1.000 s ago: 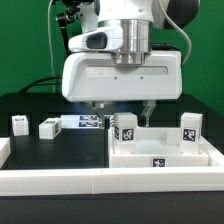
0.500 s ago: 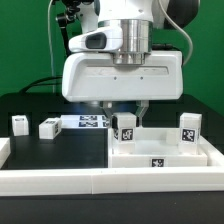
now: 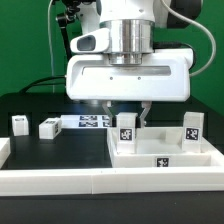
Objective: Assemble square table
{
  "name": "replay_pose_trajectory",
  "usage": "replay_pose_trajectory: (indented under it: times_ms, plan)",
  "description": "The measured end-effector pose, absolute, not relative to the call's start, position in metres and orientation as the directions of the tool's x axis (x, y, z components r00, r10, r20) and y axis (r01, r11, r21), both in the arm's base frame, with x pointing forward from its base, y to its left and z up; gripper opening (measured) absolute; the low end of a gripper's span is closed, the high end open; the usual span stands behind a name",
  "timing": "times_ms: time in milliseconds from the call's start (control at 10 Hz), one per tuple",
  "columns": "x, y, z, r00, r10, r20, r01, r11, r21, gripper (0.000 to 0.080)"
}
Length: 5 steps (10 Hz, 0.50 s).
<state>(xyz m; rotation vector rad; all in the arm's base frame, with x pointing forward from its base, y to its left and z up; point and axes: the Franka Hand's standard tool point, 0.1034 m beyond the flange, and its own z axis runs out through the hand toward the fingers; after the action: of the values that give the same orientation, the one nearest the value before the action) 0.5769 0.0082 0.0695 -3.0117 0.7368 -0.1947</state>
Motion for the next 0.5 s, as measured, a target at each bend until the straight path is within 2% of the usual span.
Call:
replay_pose_trajectory:
  times_ms: [200,500]
  plan:
    - [0.5766,0.0088,0.0696,0.75,-0.656,0.09,-0.65,-0.755,-0.085,0.0291]
    - [0.5761,0.009,0.0694,0.546,-0.836,0.053,-0.83,-0.548,-0.104,0.0291]
